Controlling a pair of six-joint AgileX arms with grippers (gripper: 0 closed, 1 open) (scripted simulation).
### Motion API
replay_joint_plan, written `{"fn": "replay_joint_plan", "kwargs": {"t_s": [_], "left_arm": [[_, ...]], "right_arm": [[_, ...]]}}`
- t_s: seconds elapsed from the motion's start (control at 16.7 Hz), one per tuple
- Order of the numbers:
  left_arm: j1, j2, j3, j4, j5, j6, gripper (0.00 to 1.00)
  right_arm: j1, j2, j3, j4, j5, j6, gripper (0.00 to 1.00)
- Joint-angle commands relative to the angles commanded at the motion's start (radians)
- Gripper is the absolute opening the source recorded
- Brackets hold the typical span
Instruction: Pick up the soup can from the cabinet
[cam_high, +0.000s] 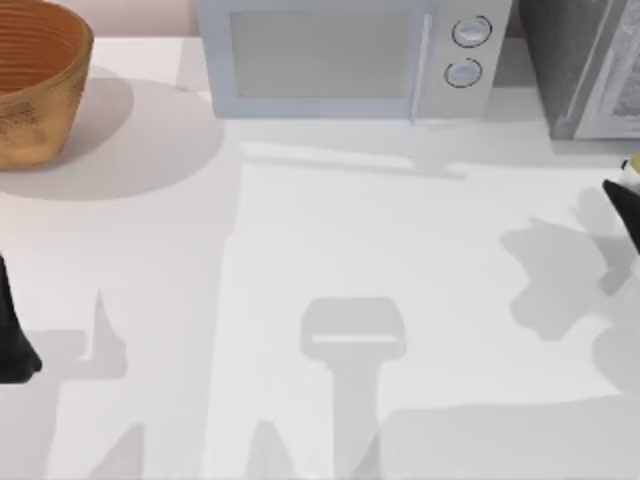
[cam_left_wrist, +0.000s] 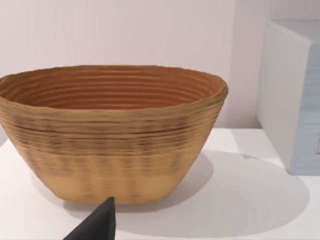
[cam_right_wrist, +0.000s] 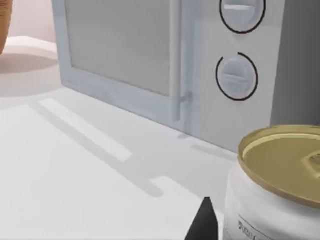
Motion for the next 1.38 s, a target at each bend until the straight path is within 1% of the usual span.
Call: {"fn": "replay_joint_plan", "kwargs": {"t_s": [0.36, 0.54, 1.32, 1.38], "left_arm": [[0.000, 0.000, 0.000, 0.000, 0.000, 0.000, 1.00], [0.000, 0.000, 0.000, 0.000, 0.000, 0.000, 1.00], [0.000, 0.000, 0.000, 0.000, 0.000, 0.000, 1.00], [0.000, 0.000, 0.000, 0.000, 0.000, 0.000, 1.00]], "right_arm": [[0.057, 0.039, 0.063, -0.022, 0.061, -0.005, 0.00], [0.057, 0.040, 0.064, -0.022, 0.062, -0.005, 0.00], [0.057, 0.040, 0.064, -0.022, 0.062, -0.005, 0.98], [0.057, 0.040, 0.064, -0.022, 0.062, -0.005, 1.00]]}}
